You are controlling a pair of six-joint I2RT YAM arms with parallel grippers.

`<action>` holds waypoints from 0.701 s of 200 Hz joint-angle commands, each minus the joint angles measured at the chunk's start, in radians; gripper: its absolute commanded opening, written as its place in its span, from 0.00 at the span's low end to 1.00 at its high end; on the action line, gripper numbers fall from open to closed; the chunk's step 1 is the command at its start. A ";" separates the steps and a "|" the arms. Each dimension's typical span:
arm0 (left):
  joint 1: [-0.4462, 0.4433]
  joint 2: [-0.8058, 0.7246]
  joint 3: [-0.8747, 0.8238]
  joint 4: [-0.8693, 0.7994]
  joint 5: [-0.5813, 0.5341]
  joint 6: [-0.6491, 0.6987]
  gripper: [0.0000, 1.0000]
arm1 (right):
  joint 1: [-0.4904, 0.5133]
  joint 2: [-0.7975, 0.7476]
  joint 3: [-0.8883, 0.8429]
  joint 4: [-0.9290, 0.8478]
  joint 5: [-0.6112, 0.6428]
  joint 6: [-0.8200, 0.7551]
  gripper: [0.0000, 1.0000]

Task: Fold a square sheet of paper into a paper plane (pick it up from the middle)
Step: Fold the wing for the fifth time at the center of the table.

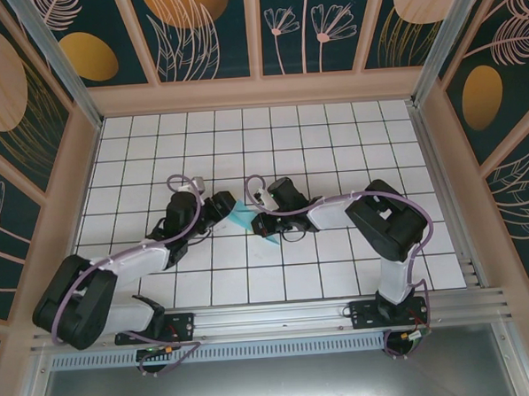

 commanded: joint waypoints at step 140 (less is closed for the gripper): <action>0.073 0.129 0.294 -0.598 -0.032 -0.104 0.47 | 0.035 0.055 0.084 -0.086 0.097 -0.040 0.08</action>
